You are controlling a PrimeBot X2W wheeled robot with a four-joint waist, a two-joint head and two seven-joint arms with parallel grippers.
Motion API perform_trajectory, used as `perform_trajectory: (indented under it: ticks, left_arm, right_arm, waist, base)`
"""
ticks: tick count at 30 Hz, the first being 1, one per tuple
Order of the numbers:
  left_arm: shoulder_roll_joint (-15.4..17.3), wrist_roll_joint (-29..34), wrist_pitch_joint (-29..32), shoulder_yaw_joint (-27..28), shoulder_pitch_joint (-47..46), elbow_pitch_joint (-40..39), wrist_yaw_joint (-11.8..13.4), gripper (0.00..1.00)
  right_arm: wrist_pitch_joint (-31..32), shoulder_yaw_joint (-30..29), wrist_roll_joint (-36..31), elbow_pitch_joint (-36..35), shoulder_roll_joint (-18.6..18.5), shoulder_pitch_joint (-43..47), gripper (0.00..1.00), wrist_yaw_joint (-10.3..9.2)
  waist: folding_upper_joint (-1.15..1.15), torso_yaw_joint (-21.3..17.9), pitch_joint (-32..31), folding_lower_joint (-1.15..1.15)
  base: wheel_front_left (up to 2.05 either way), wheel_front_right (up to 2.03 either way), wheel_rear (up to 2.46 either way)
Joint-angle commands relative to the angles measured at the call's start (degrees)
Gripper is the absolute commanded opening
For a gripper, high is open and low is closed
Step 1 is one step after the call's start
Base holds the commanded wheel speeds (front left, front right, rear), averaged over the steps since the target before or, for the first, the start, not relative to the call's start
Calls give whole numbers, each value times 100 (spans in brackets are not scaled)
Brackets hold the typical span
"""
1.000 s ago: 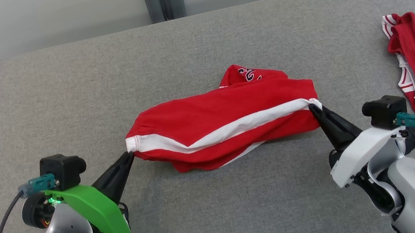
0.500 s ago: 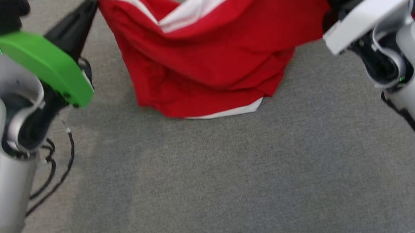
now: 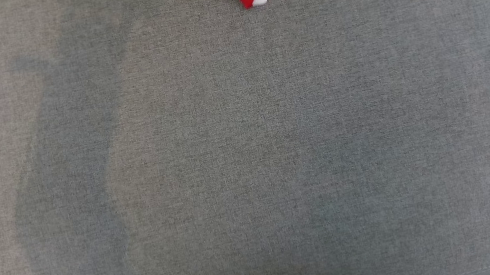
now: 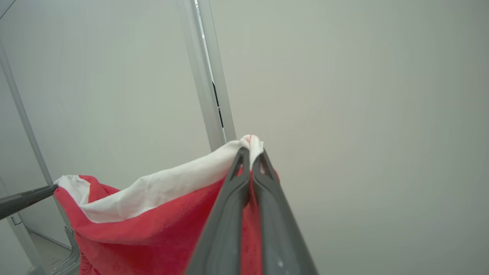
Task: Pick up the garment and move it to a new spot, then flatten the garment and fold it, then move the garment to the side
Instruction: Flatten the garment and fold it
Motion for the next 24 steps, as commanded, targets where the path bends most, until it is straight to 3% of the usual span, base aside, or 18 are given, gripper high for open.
perform_trajectory:
  ticks: [1, 9, 17, 24]
  left_arm:
    - [-11, -47, -85, -59, -221, 74, -15, 0]
    - [94, -448, -351, -713, -487, 229, -16, 0]
    - [683, -952, -425, -1878, 844, -54, -16, 0]
    - [1431, -1686, -281, -2614, 2363, -804, -15, 0]
  right_arm:
    - [-72, 25, 6, 61, -42, -217, 0, 3]
    - [-181, 287, 38, 254, -100, -511, 0, 3]
    - [-180, 1268, 296, 107, -320, 896, 0, 3]
    - [-120, 2197, 737, -581, -945, 2546, 0, 2]
  waist:
    - [0, 25, 86, -1]
    - [0, 67, -242, -1]
    - [0, 49, -1022, -1]
    - [0, 26, -1858, -1]
  base:
    - [0, 0, 0]
    - [0, 0, 0]
    - [0, 0, 0]
    - [0, 0, 0]
